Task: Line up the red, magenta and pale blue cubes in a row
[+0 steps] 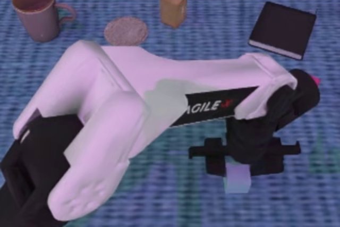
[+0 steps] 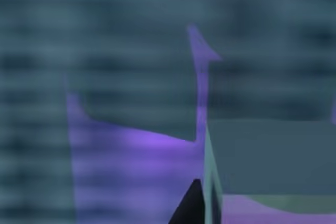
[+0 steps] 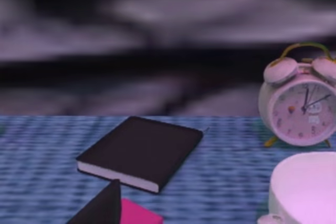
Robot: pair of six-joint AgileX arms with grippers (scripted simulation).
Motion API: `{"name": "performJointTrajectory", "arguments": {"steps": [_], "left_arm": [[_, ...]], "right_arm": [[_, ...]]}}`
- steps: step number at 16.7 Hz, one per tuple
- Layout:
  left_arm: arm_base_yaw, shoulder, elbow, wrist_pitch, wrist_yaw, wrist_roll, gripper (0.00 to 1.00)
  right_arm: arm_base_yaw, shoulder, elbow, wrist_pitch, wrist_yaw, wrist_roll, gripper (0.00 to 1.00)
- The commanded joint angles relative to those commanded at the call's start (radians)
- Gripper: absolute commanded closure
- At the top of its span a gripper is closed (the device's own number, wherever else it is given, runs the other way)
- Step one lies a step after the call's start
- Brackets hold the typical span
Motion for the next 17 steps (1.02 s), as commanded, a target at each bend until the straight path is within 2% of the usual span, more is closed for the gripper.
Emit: {"name": "performJointTrajectory", "arguments": {"steps": [3,4,13,17], "left_arm": [[0.0,0.0,0.0,0.0,0.0,0.0,0.02],[0.0,0.0,0.0,0.0,0.0,0.0,0.0],[0.001,-0.001,0.003,-0.004,0.0,0.0,0.0],[0.008,-0.023,0.086,-0.111,-0.001,-0.007,0.0]], "right_arm": [[0.0,0.0,0.0,0.0,0.0,0.0,0.0],[0.0,0.0,0.0,0.0,0.0,0.0,0.0],[0.0,0.0,0.0,0.0,0.0,0.0,0.0],[0.0,0.0,0.0,0.0,0.0,0.0,0.0]]}}
